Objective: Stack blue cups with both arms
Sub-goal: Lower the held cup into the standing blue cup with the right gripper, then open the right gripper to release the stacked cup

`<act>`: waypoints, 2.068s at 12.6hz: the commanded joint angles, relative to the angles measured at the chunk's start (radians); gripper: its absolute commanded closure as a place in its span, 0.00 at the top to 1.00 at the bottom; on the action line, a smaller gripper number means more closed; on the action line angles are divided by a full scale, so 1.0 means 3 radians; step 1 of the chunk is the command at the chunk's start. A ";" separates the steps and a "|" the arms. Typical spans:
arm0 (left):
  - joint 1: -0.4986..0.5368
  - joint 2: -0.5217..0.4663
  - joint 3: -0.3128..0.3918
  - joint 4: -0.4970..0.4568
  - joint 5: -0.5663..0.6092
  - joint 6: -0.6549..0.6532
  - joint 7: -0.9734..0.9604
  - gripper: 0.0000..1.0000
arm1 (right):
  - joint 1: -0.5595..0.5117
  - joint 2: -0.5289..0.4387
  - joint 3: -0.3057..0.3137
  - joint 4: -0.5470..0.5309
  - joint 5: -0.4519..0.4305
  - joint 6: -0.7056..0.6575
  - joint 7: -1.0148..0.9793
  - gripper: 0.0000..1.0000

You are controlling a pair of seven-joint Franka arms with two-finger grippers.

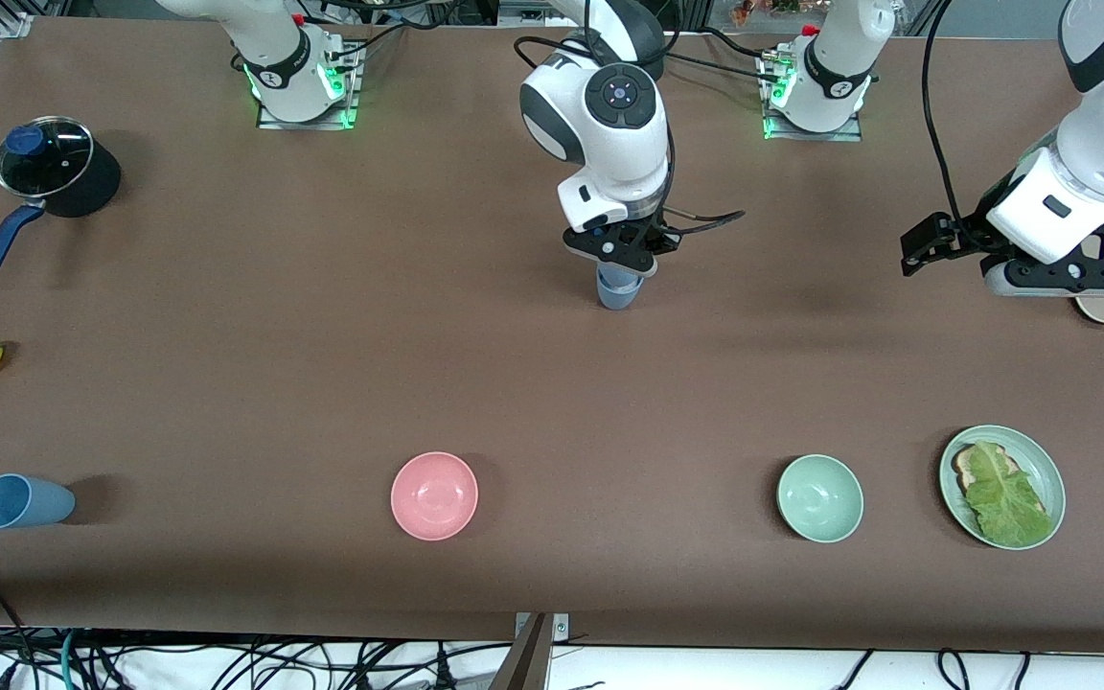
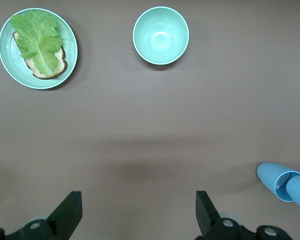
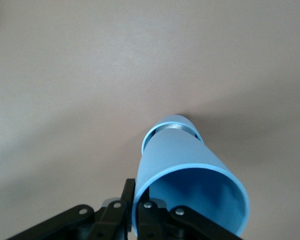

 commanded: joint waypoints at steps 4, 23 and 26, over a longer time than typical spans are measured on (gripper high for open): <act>0.0019 -0.0027 -0.0014 0.0030 -0.0048 -0.0068 0.0017 1.00 | -0.0006 0.0096 -0.0007 0.0115 -0.0001 -0.0039 0.0023 0.00; 0.0060 -0.0027 0.0006 0.0030 -0.0053 -0.0094 0.0027 1.00 | -0.0047 -0.0072 -0.0293 0.0125 -0.0067 -0.0600 -0.0490 1.00; 0.0065 -0.0027 0.0006 0.0030 -0.0048 -0.0094 0.0027 1.00 | -0.0209 -0.0307 -0.0600 0.0115 0.0009 -0.1152 -0.1272 1.00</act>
